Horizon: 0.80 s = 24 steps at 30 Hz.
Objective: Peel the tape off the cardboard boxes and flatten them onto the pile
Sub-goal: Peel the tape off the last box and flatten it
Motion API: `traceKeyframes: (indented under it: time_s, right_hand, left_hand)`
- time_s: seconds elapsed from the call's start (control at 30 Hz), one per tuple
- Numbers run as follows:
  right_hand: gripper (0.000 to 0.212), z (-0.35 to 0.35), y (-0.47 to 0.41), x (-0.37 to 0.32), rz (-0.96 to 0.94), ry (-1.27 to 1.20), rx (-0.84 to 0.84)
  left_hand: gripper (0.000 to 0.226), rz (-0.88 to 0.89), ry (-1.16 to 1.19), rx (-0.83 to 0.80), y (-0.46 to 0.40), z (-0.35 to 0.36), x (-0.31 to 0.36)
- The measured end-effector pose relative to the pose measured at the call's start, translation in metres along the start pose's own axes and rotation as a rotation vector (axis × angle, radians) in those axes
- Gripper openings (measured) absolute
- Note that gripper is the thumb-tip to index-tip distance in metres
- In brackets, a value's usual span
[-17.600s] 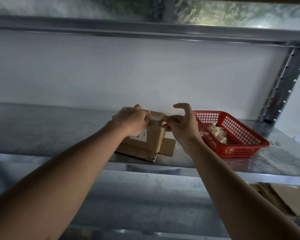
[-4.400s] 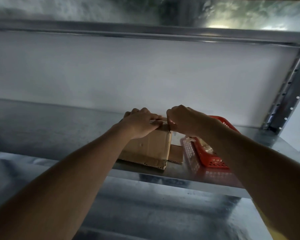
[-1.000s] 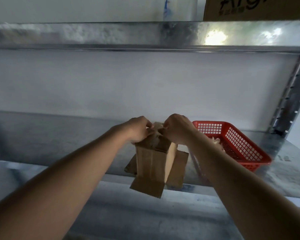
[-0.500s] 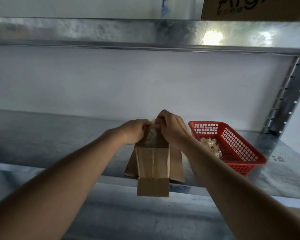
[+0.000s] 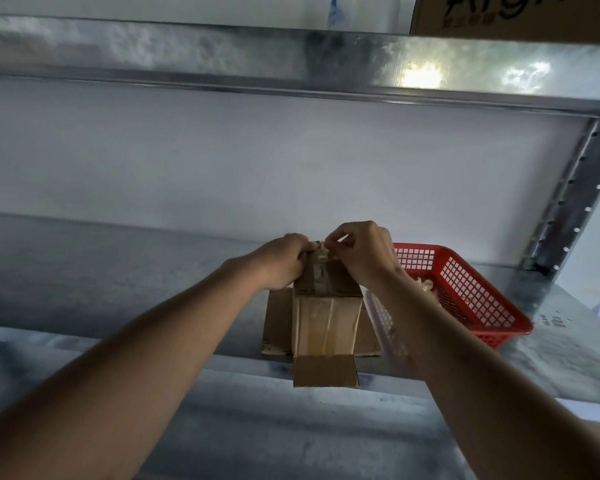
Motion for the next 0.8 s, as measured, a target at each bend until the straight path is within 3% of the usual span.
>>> traceKeyframes:
  time_s: [0.1, 0.2, 0.33, 0.43, 0.67, 0.8]
  right_hand:
    - [0.022, 0.003, -0.002, 0.002, -0.032, 0.147, -0.048]
    - [0.035, 0.0, -0.001, 0.0, -0.016, 0.138, -0.16]
    - [0.014, -0.001, 0.002, -0.011, -0.117, 0.26, -0.168]
    - [0.014, 0.004, 0.001, -0.014, -0.154, 0.336, -0.162]
    - [0.011, -0.009, 0.008, -0.013, -0.213, 0.037, -0.157]
    - [0.026, -0.009, 0.009, -0.008, -0.158, 0.045, -0.173]
  left_hand:
    - [0.044, -0.016, -0.043, -0.042, -0.005, 0.003, -0.003]
    - [0.046, -0.016, -0.067, -0.06, -0.008, 0.003, -0.004]
    - [0.037, 0.0, -0.102, -0.069, -0.008, 0.004, -0.001]
    - [0.035, 0.013, -0.16, -0.088, -0.007, 0.003, 0.004]
    - [0.04, 0.033, -0.217, -0.111, -0.005, 0.001, 0.013]
    - [0.029, 0.047, -0.14, -0.085, -0.005, 0.002, 0.012]
Point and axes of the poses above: each hand's wrist, its own y-axis away from the middle knuckle, its own z-axis out of the palm, x = y × z, the point moved 4 cm from there along -y, towards the middle knuckle, and after that the axes turned 5 degrees about z, right-handed, at the moved point
